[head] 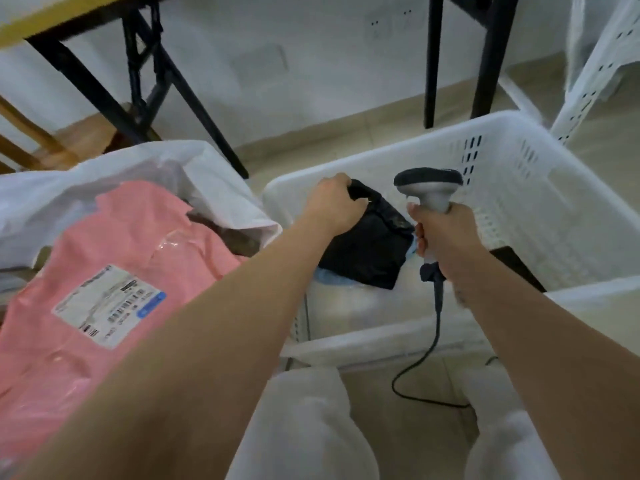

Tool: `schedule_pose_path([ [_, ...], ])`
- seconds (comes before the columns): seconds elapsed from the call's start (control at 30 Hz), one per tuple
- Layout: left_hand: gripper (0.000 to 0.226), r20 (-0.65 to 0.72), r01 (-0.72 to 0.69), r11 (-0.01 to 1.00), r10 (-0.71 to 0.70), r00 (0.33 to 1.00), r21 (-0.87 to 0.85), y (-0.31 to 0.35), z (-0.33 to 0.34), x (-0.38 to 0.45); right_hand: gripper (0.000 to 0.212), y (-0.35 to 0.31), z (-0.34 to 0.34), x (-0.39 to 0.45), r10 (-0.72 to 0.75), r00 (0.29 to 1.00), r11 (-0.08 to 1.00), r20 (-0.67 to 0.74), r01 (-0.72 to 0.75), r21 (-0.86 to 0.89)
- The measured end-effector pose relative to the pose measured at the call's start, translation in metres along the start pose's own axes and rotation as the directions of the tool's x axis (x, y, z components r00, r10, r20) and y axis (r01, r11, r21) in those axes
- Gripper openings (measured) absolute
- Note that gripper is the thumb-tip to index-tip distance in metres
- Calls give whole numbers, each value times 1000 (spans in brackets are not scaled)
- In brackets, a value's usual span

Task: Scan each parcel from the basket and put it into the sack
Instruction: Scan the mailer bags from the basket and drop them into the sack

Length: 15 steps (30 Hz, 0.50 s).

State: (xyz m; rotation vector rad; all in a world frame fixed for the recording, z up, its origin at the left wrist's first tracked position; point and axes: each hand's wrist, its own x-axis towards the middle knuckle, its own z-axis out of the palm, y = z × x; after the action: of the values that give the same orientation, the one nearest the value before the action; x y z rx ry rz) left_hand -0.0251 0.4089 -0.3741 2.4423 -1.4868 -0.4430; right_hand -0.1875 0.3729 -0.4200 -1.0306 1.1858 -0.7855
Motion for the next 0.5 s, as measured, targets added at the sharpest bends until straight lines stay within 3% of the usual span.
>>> schedule_pose_path([
  [0.23, 21, 156, 247, 961, -227, 961, -127, -47, 69, 78, 32, 30, 12, 51, 191, 981, 980, -10, -192, -56],
  [0.37, 57, 192, 408, 885, -371, 909, -224, -80, 96, 119, 28, 37, 16, 75, 265, 964, 962, -10, -265, -69],
  [0.5, 64, 237, 490, 790, -430, 871, -369, -94, 113, 149, 25, 34, 20, 95, 312, 949, 950, -43, -313, -15],
])
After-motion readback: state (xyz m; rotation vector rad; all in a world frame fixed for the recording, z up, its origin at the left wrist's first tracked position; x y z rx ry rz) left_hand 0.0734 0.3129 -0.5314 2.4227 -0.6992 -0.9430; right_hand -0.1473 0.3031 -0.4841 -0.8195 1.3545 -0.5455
